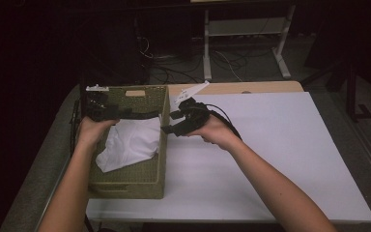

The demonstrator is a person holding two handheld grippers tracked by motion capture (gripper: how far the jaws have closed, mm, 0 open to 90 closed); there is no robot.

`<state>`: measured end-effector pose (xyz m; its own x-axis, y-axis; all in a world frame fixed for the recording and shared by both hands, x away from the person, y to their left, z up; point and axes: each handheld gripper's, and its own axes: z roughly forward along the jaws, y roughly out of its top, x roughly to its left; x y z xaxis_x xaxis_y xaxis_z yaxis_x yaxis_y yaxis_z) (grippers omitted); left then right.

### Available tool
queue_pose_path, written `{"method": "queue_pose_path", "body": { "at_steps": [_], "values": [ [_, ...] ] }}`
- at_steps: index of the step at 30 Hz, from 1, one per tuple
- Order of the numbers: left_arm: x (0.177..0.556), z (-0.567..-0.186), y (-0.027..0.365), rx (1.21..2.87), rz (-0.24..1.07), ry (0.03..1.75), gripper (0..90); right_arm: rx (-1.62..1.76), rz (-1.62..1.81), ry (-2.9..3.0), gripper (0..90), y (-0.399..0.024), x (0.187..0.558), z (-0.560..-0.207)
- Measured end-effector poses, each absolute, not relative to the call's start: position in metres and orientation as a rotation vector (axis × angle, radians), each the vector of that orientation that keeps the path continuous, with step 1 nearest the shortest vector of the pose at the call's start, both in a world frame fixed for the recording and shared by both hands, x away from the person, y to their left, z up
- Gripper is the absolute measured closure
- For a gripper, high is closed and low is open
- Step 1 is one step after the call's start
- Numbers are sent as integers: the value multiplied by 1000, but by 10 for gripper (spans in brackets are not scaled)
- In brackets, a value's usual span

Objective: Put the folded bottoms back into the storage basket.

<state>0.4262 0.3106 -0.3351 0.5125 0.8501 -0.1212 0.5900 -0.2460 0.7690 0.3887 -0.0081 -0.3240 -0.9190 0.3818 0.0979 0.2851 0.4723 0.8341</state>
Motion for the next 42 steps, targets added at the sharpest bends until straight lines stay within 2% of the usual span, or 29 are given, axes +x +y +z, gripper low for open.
{"method": "queue_pose_path", "body": {
  "at_steps": [5,8,16,19,24,27,42],
  "values": [
    [408,-329,296,1947,385,1121,160,636,1468,2574,315,-28,388,-325],
    [401,-328,286,1947,358,1073,139,656,1465,2562,282,-38,388,-326],
    [381,-326,256,1973,317,933,0,721,1460,2506,158,-71,384,-331],
    [375,-325,247,1987,304,897,0,744,1440,2471,130,-81,382,-333],
    [363,-323,235,1992,289,842,0,781,1444,2438,25,-102,379,-337],
    [357,-323,229,2001,266,813,0,798,1447,2423,6,-114,376,-338],
    [330,-322,213,2017,224,699,0,835,1456,2365,0,-171,348,-338]
  ]
}}
